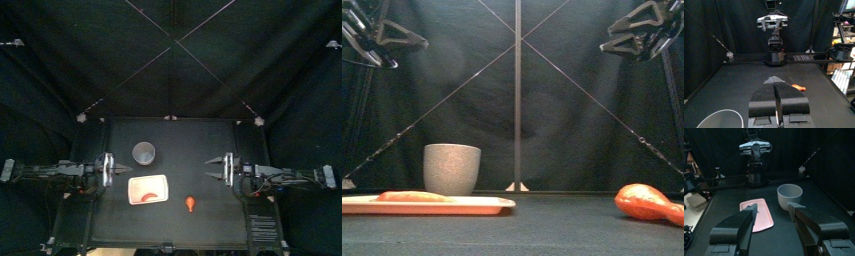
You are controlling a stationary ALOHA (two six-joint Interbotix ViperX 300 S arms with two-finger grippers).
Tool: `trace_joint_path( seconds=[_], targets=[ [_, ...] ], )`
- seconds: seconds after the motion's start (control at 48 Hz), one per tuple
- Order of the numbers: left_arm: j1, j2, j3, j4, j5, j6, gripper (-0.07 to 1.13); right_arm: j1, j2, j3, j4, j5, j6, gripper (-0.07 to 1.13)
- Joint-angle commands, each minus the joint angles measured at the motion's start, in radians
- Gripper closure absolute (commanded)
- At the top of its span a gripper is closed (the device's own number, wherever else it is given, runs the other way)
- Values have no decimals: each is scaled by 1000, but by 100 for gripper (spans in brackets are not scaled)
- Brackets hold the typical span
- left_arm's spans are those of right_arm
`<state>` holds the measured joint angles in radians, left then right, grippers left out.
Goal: Pick the red chile then place it on the pink plate
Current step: Drop red chile on the pink plate and return to neutral
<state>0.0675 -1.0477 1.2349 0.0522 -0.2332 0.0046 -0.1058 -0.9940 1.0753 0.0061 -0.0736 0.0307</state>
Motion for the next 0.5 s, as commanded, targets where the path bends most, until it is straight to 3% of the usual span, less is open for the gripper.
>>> trace_joint_path(
  seconds=[0.021,0.5],
  targets=[
    [3,-9,-12,6,-3,2,108,-12,3,-6,3,-9,0,18],
    [15,-12,-2,8,-5,2,108,-40,-2,26,3,-9,-2,18]
  ],
)
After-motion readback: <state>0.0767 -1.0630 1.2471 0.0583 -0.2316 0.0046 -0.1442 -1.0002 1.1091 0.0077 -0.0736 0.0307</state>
